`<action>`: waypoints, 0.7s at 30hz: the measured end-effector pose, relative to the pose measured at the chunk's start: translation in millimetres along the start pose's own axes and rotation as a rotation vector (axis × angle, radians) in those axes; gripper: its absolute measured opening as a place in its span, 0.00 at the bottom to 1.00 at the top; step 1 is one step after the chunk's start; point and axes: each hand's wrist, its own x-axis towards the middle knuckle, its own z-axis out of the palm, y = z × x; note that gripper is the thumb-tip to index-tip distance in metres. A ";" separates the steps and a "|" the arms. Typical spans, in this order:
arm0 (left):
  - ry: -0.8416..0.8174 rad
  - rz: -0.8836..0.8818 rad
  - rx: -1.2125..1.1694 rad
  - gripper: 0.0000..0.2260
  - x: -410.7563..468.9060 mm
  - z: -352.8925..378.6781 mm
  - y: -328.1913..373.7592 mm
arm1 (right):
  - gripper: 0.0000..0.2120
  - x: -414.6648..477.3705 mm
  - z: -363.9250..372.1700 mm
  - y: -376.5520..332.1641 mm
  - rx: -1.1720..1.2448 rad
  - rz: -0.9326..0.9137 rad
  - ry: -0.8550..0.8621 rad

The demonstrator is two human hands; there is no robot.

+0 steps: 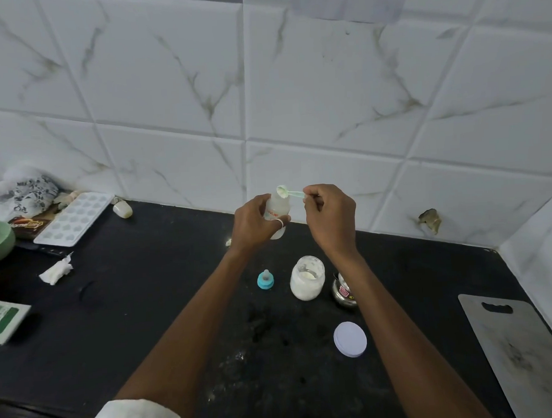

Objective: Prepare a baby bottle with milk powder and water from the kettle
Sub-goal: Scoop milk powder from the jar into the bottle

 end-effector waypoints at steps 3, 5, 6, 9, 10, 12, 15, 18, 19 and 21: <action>0.000 -0.005 0.000 0.29 1.0 0.2 -1.0 | 0.07 -0.9 0.9 1.8 -0.025 -0.030 -0.004; 0.001 -0.008 -0.005 0.29 1.0 0.0 -0.7 | 0.07 -1.7 2.0 2.7 -0.044 -0.058 -0.011; 0.002 -0.007 -0.007 0.28 1.1 0.0 -0.8 | 0.07 -2.2 2.4 2.9 -0.056 -0.074 -0.015; -0.004 -0.004 0.001 0.28 1.3 0.8 -1.6 | 0.08 -4.0 3.0 3.2 -0.090 -0.111 -0.032; -0.006 -0.005 0.001 0.28 1.7 1.3 -2.4 | 0.08 -4.4 3.0 3.4 -0.102 -0.122 -0.037; -0.009 -0.003 0.001 0.27 1.7 1.6 -3.2 | 0.08 -5.2 3.1 4.0 -0.126 -0.147 -0.049; -0.011 -0.001 0.001 0.27 1.9 2.3 -3.9 | 0.08 -6.5 3.1 5.2 -0.150 -0.182 -0.069; -0.012 -0.002 0.009 0.28 2.5 3.2 -6.8 | 0.08 -6.6 2.3 4.7 -0.165 -0.220 -0.082; -0.012 -0.001 0.014 0.28 2.7 3.7 -7.9 | 0.08 -6.1 2.4 5.2 -0.173 -0.235 -0.088; -0.010 0.002 0.016 0.28 3.4 4.4 -9.2 | 0.08 -5.2 3.6 7.1 -0.191 -0.253 -0.104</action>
